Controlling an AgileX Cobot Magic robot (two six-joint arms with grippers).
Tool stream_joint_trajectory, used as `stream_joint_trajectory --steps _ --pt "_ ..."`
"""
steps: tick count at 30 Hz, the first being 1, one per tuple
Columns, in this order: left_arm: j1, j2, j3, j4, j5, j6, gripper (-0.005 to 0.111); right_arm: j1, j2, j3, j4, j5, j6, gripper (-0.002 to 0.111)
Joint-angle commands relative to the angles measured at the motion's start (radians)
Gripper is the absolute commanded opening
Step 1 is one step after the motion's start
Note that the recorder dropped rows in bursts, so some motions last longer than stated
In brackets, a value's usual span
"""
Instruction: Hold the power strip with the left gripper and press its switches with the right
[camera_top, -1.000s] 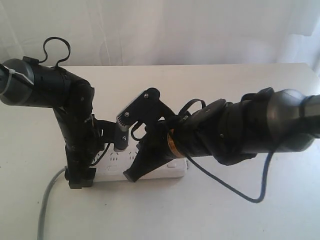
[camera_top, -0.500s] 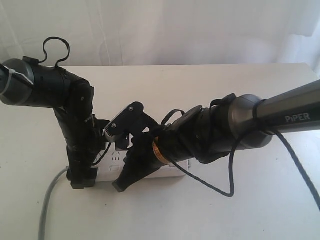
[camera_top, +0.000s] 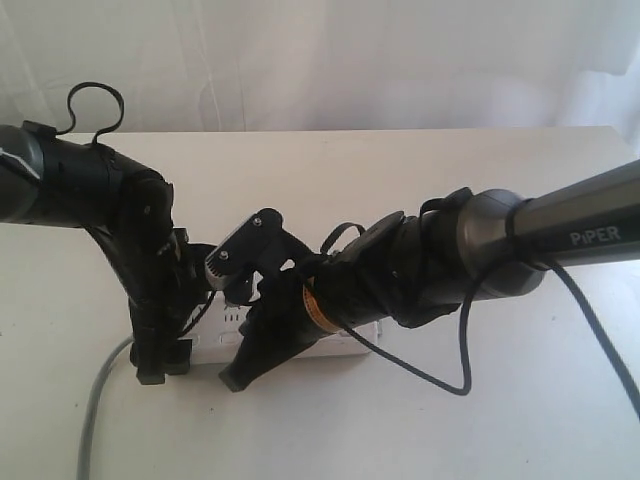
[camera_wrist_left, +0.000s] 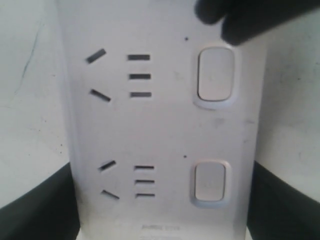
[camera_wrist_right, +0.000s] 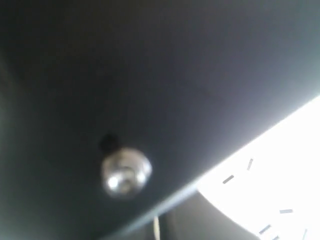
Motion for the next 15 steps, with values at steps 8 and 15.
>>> stream_joint_trajectory --steps 8,15 --pt "0.025 0.055 0.045 -0.009 -0.024 -0.016 0.0 0.001 -0.008 0.002 0.0 0.002 0.066 0.0" --pt "0.025 0.055 0.045 -0.009 -0.024 -0.014 0.0 0.0 -0.049 0.002 0.0 0.051 0.068 0.0"
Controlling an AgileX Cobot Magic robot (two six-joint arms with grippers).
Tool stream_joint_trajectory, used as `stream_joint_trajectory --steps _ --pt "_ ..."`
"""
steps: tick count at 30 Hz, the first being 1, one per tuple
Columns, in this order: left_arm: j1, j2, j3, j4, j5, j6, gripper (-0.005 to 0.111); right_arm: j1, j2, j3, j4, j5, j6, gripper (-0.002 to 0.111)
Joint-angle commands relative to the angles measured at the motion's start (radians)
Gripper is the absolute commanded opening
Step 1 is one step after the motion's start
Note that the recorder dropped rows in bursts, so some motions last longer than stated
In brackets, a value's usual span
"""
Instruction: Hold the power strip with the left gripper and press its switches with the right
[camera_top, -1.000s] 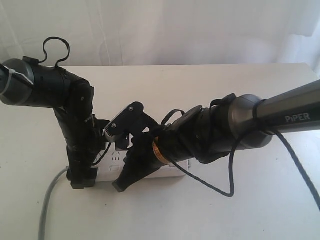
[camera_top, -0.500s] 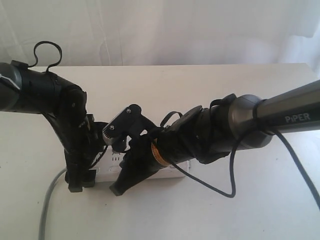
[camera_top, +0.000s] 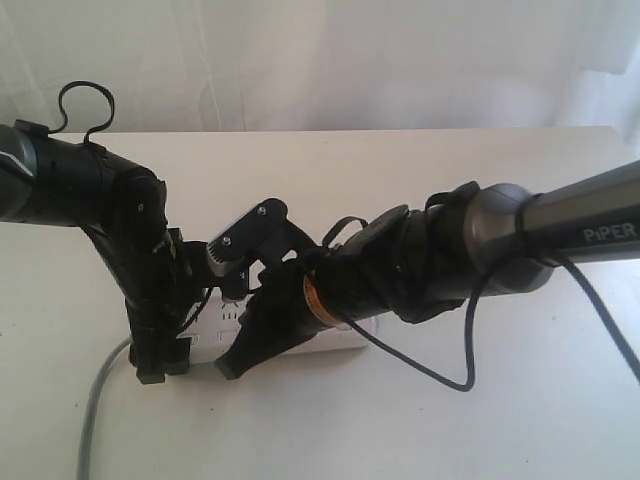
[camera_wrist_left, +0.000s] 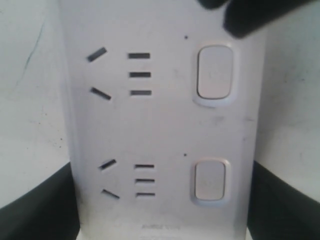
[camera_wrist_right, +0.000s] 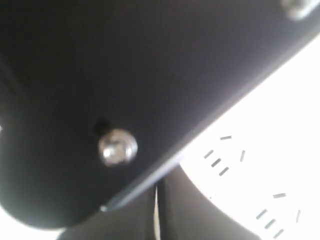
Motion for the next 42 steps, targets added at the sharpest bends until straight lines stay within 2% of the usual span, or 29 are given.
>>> stream_joint_trajectory --steps 1,11,42 --pt "0.005 0.059 0.041 0.012 -0.017 -0.009 0.0 0.0 -0.023 0.002 0.0 0.034 0.01 0.0" --pt "0.005 0.059 0.041 0.012 -0.018 -0.009 0.0 0.0 -0.023 0.088 0.0 0.102 0.032 0.0" --pt "0.005 0.059 0.041 0.012 -0.024 -0.009 0.0 0.0 0.039 0.025 0.0 0.096 0.032 0.0"
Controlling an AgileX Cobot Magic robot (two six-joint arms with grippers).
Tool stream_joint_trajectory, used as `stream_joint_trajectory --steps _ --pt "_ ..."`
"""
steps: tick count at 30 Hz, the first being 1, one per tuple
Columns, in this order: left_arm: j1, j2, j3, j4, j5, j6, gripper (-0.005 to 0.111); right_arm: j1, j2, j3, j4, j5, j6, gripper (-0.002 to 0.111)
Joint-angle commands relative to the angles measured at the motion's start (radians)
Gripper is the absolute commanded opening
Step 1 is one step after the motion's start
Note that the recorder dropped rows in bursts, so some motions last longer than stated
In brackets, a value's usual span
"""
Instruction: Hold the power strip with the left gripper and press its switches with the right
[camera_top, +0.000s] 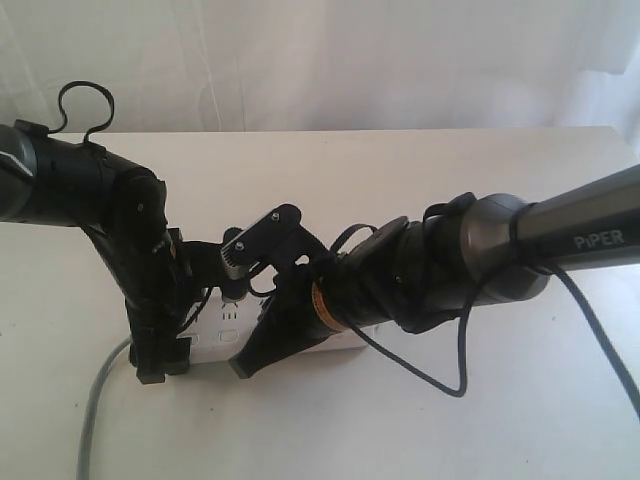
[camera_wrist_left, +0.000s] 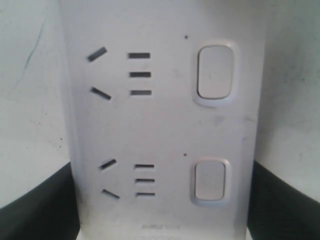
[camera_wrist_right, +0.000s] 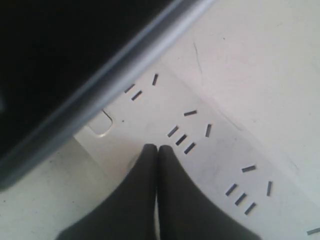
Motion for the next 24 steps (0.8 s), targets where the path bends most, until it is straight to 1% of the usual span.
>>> stream_joint_trajectory --steps 1,6,10,13,24 --pt "0.005 0.059 0.04 0.012 -0.026 -0.009 0.0 0.0 0.014 0.004 0.0 -0.008 0.005 0.0" --pt "0.005 0.059 0.04 0.012 -0.026 -0.009 0.0 0.0 0.033 0.004 0.001 -0.019 0.005 0.0" --pt "0.005 0.059 0.04 0.012 -0.025 -0.009 0.0 0.0 0.113 0.004 0.052 -0.045 0.005 0.0" --pt "0.005 0.059 0.04 0.012 -0.025 -0.009 0.0 0.0 0.152 0.004 0.052 -0.069 0.005 0.0" --pt "0.005 0.059 0.04 0.012 -0.021 -0.009 0.0 0.0 0.06 0.017 0.048 -0.02 0.001 0.0"
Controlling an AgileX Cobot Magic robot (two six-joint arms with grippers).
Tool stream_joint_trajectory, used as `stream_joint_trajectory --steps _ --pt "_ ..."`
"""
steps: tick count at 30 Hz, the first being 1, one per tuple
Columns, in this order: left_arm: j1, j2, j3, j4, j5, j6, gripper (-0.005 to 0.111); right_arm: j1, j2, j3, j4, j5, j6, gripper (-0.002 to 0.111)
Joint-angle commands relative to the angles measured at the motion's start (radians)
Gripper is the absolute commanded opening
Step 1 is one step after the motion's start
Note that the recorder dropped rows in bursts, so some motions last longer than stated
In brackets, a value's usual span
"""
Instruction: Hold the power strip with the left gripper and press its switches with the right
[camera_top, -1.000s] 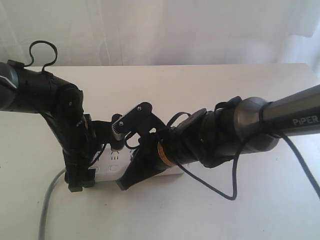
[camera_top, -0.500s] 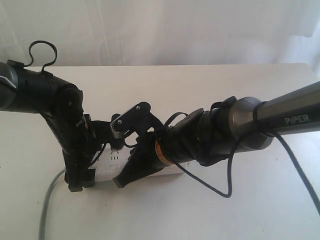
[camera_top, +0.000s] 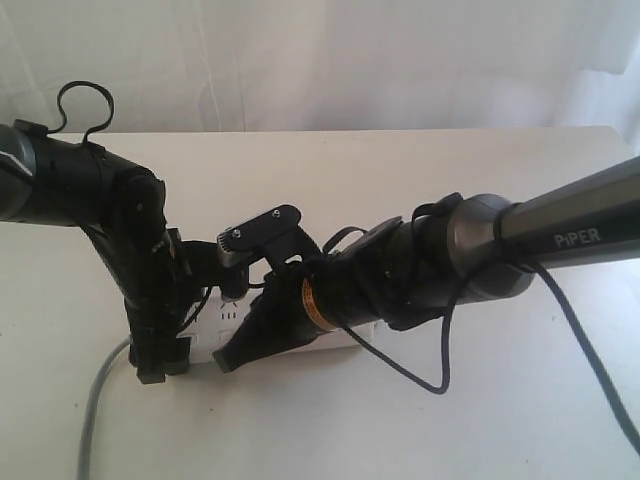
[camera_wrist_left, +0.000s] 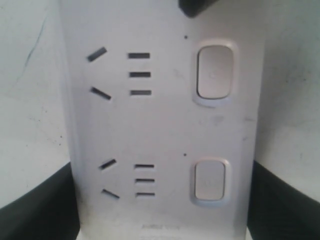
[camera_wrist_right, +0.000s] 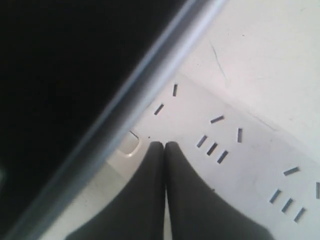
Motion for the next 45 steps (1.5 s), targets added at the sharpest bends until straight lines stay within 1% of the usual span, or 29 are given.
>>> stream_joint_trajectory --steps 1,10,21,28,31,45 --pt "0.004 0.059 0.04 0.015 -0.021 -0.006 0.0 0.0 0.018 0.041 -0.032 0.023 0.001 0.0" --pt "0.004 0.059 0.04 0.015 -0.023 -0.006 0.0 0.0 -0.117 0.05 -0.036 0.097 0.001 0.0" --pt "0.004 0.059 0.04 0.015 -0.025 -0.006 0.0 0.0 -0.026 0.049 -0.034 0.083 0.001 0.0" --pt "0.004 0.059 0.04 0.015 -0.029 -0.006 0.0 0.0 -0.026 0.021 -0.032 0.041 0.001 0.0" --pt "0.004 0.059 0.04 0.015 -0.029 -0.006 0.0 0.0 -0.026 0.003 0.001 0.015 0.004 0.0" --pt "0.004 0.059 0.04 0.015 -0.027 -0.006 0.0 0.0 -0.026 0.02 0.001 0.018 0.004 0.0"
